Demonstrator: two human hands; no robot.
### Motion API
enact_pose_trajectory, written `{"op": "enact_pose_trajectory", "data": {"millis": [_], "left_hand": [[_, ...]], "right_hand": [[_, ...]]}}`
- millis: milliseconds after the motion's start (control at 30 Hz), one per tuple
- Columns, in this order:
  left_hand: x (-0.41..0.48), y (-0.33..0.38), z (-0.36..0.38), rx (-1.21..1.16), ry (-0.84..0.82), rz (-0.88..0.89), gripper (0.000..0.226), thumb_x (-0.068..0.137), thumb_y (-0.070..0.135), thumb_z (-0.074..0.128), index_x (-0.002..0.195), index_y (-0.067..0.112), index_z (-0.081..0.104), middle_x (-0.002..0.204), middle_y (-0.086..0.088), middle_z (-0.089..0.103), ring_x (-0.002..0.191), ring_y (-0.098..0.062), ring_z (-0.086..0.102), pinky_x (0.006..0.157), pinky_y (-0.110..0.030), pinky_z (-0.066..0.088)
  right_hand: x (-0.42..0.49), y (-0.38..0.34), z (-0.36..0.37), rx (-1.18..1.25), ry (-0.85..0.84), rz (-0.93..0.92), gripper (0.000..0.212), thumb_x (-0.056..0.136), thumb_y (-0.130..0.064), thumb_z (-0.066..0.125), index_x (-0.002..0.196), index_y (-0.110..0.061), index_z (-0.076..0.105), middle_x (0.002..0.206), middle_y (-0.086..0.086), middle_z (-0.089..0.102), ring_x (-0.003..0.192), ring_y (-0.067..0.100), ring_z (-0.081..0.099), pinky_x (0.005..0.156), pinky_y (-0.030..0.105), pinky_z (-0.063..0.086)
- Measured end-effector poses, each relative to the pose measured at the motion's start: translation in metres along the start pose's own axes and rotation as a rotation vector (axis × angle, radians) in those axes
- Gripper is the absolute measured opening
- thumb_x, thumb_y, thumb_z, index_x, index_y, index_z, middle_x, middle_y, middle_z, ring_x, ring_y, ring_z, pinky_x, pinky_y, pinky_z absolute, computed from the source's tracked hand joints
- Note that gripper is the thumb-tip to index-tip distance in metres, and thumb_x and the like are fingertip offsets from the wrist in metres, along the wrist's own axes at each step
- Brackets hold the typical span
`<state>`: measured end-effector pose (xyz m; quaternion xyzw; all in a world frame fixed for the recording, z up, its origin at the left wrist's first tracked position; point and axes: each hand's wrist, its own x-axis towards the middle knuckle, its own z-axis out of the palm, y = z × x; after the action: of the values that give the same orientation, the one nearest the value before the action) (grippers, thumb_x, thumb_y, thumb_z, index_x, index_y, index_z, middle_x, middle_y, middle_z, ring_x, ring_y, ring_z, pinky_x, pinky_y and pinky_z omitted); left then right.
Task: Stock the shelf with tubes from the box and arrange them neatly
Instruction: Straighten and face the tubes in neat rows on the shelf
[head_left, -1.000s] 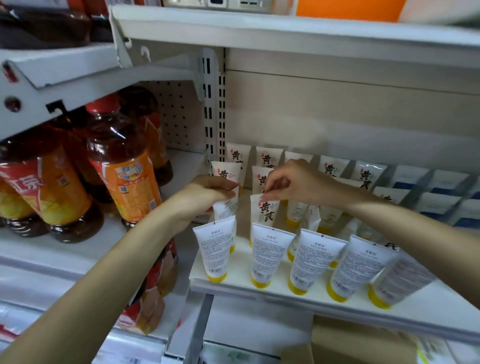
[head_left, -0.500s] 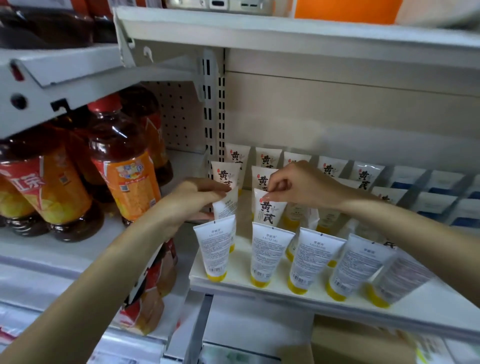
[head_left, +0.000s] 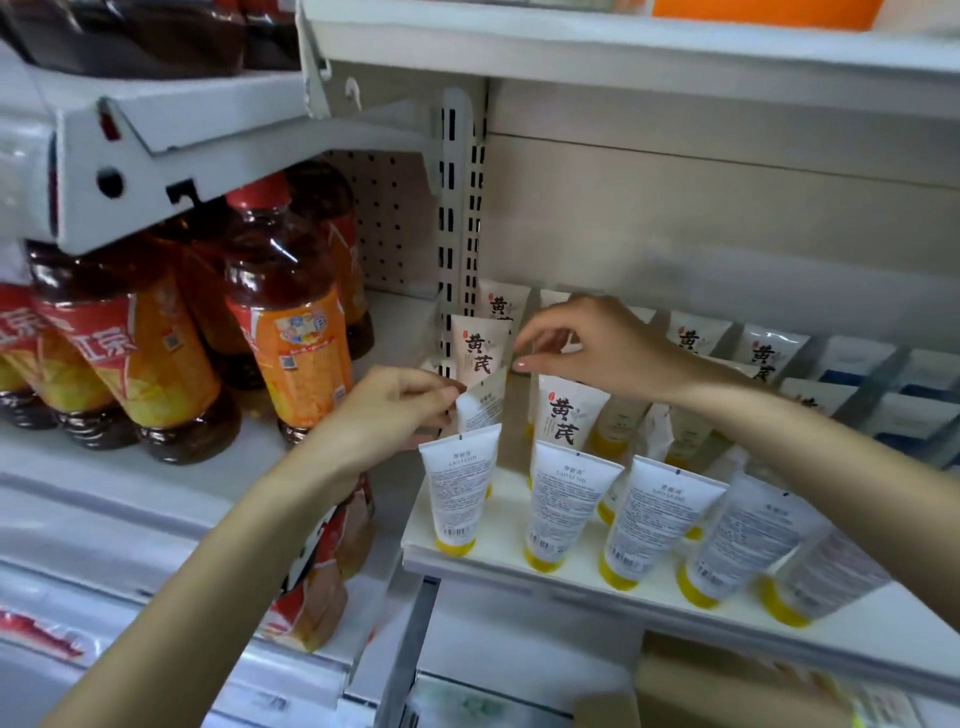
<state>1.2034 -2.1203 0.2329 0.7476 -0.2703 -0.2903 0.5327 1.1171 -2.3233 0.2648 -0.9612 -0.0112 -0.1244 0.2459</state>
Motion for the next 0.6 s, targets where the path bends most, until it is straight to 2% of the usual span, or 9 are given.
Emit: {"op": "enact_pose_trajectory", "data": {"millis": [100, 233, 367, 467, 600], "left_hand": [[-0.004, -0.001, -0.002, -0.009, 0.003, -0.014, 0.022, 0.095, 0.019, 0.051, 0.111, 0.014, 0.066, 0.102, -0.002, 0.070, 0.096, -0.011, 0.066, 0.074, -0.014, 0.053], [-0.008, -0.003, -0.003, -0.042, 0.008, -0.021, 0.018, 0.096, 0.018, 0.050, 0.105, 0.020, 0.065, 0.098, 0.004, 0.069, 0.090, -0.002, 0.065, 0.065, -0.007, 0.051], [-0.009, -0.006, -0.002, -0.030, -0.014, -0.011, 0.022, 0.095, 0.018, 0.050, 0.110, 0.016, 0.067, 0.099, 0.000, 0.072, 0.089, -0.002, 0.067, 0.073, -0.015, 0.052], [-0.007, -0.006, 0.001, -0.071, -0.017, -0.008, 0.024, 0.095, 0.014, 0.049, 0.110, 0.008, 0.067, 0.102, -0.009, 0.071, 0.082, -0.002, 0.068, 0.069, -0.013, 0.052], [-0.005, -0.007, 0.003, -0.063, -0.025, 0.003, 0.023, 0.095, 0.015, 0.049, 0.110, 0.010, 0.067, 0.103, -0.006, 0.071, 0.081, 0.001, 0.067, 0.065, -0.009, 0.051]], "right_hand": [[0.010, -0.005, 0.007, 0.020, -0.113, 0.031, 0.022, 0.082, -0.032, 0.067, 0.100, -0.019, 0.071, 0.090, -0.003, 0.072, 0.081, 0.004, 0.065, 0.077, 0.021, 0.050], [0.020, -0.011, 0.013, -0.004, -0.213, 0.016, 0.018, 0.086, -0.025, 0.065, 0.100, -0.015, 0.072, 0.095, -0.003, 0.072, 0.084, 0.009, 0.065, 0.080, 0.023, 0.049], [0.027, -0.012, 0.016, -0.013, -0.236, 0.045, 0.015, 0.087, -0.025, 0.065, 0.094, -0.014, 0.073, 0.089, -0.001, 0.073, 0.082, 0.011, 0.066, 0.080, 0.027, 0.048], [0.030, -0.011, 0.017, -0.005, -0.232, 0.060, 0.018, 0.087, -0.028, 0.065, 0.091, -0.013, 0.073, 0.086, 0.000, 0.073, 0.080, 0.011, 0.065, 0.078, 0.025, 0.047], [0.033, -0.012, 0.017, -0.040, -0.257, 0.073, 0.026, 0.085, -0.038, 0.063, 0.096, -0.017, 0.072, 0.089, -0.006, 0.071, 0.080, 0.004, 0.062, 0.074, 0.021, 0.046]]}}
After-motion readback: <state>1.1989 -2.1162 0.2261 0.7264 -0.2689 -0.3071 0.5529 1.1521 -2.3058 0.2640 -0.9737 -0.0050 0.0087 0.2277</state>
